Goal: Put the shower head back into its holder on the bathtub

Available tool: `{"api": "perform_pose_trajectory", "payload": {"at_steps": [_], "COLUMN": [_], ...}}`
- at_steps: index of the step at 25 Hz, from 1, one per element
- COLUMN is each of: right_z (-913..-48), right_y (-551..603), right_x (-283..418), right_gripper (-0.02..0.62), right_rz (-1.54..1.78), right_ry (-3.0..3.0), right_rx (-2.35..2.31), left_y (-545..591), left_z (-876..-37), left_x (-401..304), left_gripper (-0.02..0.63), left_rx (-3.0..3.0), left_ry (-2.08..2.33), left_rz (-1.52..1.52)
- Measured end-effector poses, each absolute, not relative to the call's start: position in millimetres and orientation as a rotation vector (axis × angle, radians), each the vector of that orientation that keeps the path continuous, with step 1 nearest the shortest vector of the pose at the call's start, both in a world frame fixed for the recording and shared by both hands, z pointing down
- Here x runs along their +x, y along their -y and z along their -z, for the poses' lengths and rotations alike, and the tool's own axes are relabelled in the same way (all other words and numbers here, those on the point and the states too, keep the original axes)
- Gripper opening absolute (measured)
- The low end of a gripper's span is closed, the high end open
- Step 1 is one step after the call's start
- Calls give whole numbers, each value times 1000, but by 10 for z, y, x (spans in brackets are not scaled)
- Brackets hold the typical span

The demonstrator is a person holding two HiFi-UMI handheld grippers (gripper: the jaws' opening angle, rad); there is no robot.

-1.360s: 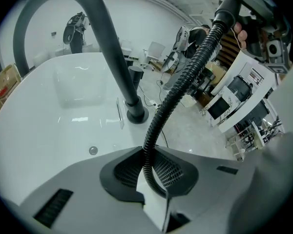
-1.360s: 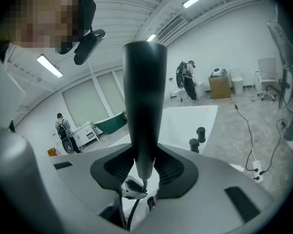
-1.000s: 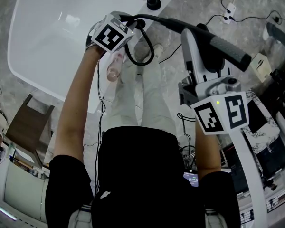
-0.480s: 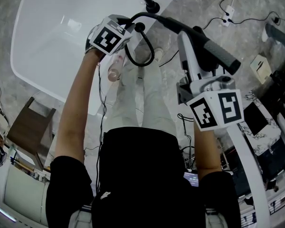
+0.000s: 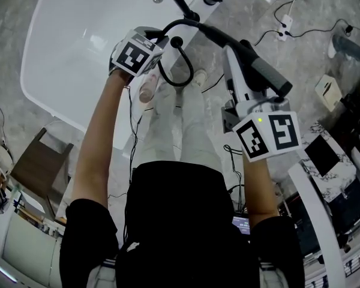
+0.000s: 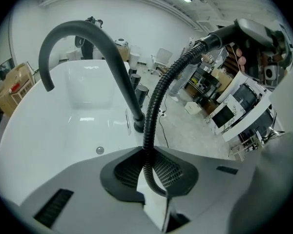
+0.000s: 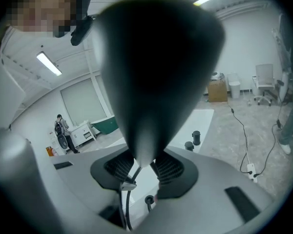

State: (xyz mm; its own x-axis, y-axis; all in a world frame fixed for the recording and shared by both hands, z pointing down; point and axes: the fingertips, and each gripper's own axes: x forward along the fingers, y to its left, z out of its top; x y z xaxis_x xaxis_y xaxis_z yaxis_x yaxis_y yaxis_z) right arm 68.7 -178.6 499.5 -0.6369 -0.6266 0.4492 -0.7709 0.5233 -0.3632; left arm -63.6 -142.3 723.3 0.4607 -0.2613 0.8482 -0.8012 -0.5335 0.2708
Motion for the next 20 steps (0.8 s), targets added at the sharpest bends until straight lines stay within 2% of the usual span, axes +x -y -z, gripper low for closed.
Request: {"api": "perform_pose_trajectory", "payload": {"at_steps": [20], "right_z": [-3958], "right_y": [1623], "right_x": [907], "right_gripper": [143], "right_rz": [-644], "right_ry": [2585], "right_rx": [1184], "left_y": [1354], "left_z": [-5971], "left_x": [-592], "left_gripper": [72], "left_rx": [2065], "left_ry": [1060], "left_rz": [-944]}}
